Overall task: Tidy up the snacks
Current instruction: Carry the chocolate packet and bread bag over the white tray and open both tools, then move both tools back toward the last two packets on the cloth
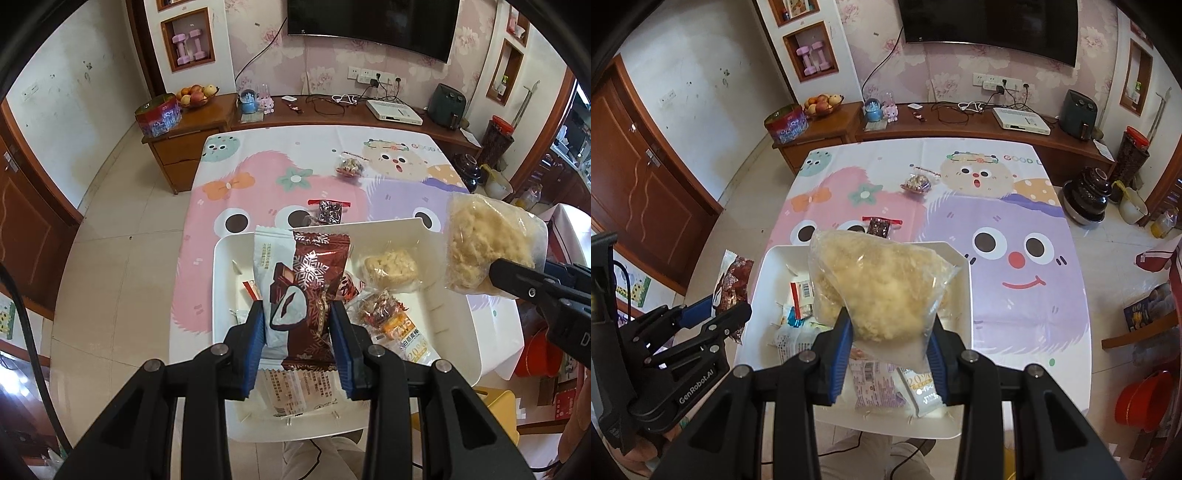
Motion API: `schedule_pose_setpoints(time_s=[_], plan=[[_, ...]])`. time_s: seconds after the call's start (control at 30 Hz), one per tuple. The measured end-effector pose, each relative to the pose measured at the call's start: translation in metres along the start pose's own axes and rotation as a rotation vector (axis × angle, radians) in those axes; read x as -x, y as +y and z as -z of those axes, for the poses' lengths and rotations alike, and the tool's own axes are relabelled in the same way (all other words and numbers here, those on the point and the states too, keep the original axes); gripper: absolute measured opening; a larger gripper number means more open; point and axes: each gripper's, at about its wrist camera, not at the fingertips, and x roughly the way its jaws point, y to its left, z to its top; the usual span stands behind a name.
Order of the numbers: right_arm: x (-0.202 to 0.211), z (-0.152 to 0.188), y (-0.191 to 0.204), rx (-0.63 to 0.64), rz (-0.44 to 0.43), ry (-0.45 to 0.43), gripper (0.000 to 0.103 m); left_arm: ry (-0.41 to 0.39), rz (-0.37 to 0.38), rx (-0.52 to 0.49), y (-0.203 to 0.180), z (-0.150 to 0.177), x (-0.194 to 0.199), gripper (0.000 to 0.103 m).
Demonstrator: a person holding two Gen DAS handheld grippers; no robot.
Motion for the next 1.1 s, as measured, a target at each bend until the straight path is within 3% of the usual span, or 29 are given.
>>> schedule_pose_setpoints(time_s=[0.1, 0.13, 0.17, 0.23, 0.43, 1.1], plan=[[-0.0048, 0.0000, 0.0014, 0.005, 0.004, 0.016, 0.039, 0.006, -0.007, -0.003, -0.0005, 0.0005, -0.0026, 0.037], [-0.0060, 0.0003, 0.0014, 0.004, 0.008, 0.022, 0.039, 0.009, -0.007, -0.003, -0.0009, 0.0003, -0.0034, 0.050], [-0.0068, -0.0002, 0.0021, 0.004, 0.006, 0.026, 0.039, 0.008, -0.010, 0.001, -0.0001, -0.0003, -0.0037, 0.071], [-0.0084, -0.0003, 0.0033, 0.007, -0.003, 0.035, 0.039, -0.008, -0.028, 0.013, 0.0006, -0.0003, -0.0021, 0.086], [-0.0081, 0.0006, 0.0050, 0.010, -0.002, 0.034, 0.044, -0.003, -0.022, 0.024, 0.0035, -0.0007, -0.0013, 0.086], [-0.0083, 0.0029, 0.0068, 0.009, -0.015, 0.047, 0.045, 0.012, -0.003, 0.012, -0.0024, -0.0017, -0.0021, 0.086]])
